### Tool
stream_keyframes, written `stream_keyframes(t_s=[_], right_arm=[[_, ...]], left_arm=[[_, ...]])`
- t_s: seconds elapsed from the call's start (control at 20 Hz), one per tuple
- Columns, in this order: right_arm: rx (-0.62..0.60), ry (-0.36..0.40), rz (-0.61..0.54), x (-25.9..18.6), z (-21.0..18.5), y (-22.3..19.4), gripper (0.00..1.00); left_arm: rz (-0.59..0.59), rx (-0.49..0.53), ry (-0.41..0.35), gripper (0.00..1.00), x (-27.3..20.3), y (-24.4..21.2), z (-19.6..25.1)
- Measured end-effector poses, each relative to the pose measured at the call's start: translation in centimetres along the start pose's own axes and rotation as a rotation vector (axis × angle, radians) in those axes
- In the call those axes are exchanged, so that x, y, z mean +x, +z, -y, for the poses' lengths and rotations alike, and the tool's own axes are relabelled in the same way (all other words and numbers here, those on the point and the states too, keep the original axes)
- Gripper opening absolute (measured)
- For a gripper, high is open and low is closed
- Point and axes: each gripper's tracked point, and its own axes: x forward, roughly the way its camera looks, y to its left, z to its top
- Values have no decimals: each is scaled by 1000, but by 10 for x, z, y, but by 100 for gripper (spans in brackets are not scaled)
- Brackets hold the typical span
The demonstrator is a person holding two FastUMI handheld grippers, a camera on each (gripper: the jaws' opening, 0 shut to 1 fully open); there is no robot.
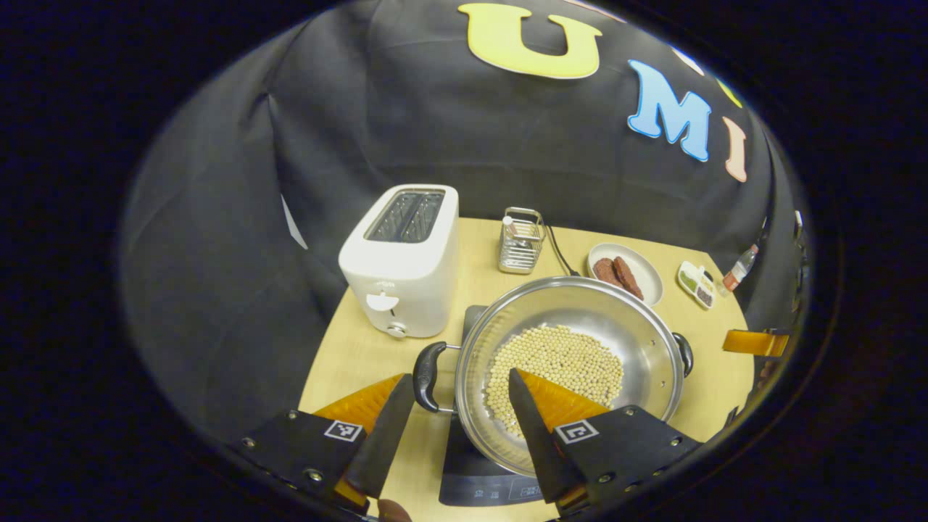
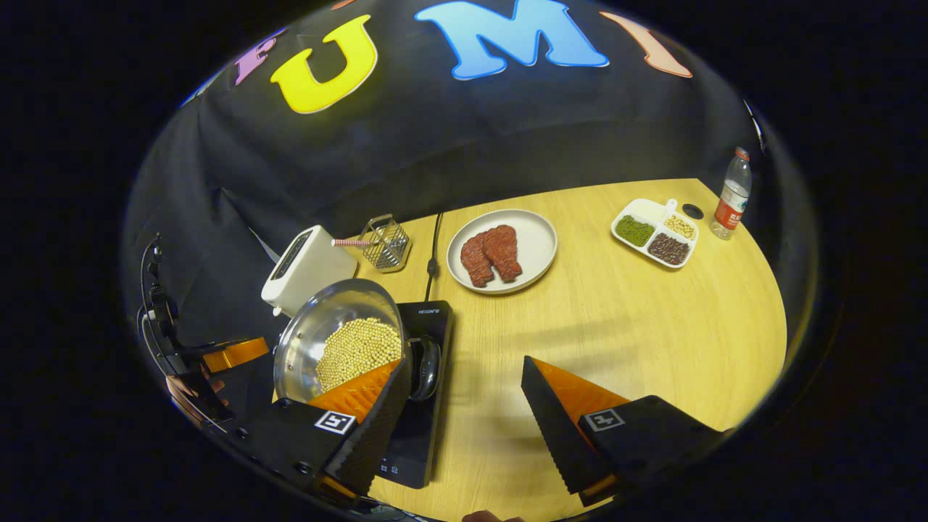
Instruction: First push the handle of the pot to place it horizontally, then grasp the pot with both hands and set it on the induction cooktop.
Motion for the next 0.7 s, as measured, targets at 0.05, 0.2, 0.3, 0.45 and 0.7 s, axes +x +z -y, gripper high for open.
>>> stream_keyframes(t_s=[0.05,0.2,0.3,0.45,0.7], right_arm=[[-15,-2,19,-13,10,5,98],[-69,-30,121,-49,39,28,98],[-87,-37,198,-69,51,44,98],[-119,-64,299,-110,72,63,98],[-168,-154,521,-182,110,94,98]], left_arm=[[27,-9,23,76,-15,7,2],[133,-58,48,81,-59,26,23],[188,-89,62,80,-84,34,42],[296,-142,65,80,-128,53,79],[547,-168,56,76,-197,89,136]])
